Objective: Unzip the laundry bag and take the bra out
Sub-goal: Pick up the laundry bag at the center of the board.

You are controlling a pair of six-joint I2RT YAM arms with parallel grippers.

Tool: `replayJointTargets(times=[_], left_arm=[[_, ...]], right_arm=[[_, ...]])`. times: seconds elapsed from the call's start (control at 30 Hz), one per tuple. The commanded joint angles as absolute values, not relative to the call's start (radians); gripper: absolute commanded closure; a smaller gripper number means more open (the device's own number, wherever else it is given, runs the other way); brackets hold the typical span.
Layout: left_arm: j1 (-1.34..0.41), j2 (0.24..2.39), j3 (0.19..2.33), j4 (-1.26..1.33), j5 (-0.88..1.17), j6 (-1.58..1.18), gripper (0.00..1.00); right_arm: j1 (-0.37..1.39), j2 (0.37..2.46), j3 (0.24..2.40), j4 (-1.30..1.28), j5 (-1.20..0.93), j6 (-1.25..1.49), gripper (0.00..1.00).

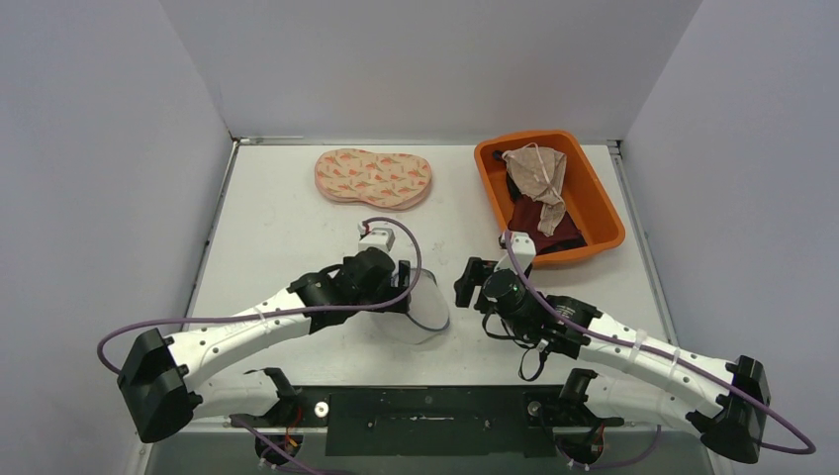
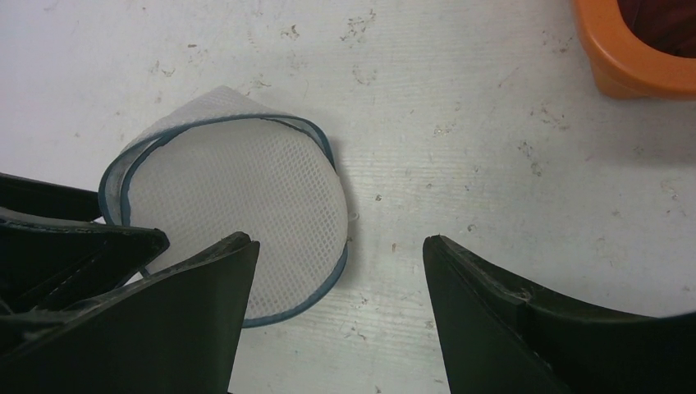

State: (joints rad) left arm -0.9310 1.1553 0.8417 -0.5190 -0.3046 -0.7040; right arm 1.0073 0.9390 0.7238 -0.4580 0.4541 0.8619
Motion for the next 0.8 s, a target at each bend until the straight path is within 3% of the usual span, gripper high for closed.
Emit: replayJointTargets(times=[0.0, 0.1, 0.57, 0.77], left_arm=[[-0.935, 1.210, 0.895, -0.477, -0.316, -0.677, 0.22], [-0.934, 1.235, 0.897, -0.464, -0.314, -0.673, 0.31], [-0.913, 1.166, 0.792, -0.374, -0.292, -0.718, 0.98], [-0.826, 0.962, 0.611, -0.176, -0.138, -0.803, 1.00]], right_arm=[[0.999, 0.916, 0.709, -0.410, 0.437, 0.875, 0.25], [0.999, 0.902, 0.696, -0.408, 0.427, 0.879, 0.25], [0.998, 0.873, 0.640, -0.373, 0.395, 0.899, 0.25], [0.983, 0.832, 0.552, -0.244, 0.310, 0.927, 0.24]])
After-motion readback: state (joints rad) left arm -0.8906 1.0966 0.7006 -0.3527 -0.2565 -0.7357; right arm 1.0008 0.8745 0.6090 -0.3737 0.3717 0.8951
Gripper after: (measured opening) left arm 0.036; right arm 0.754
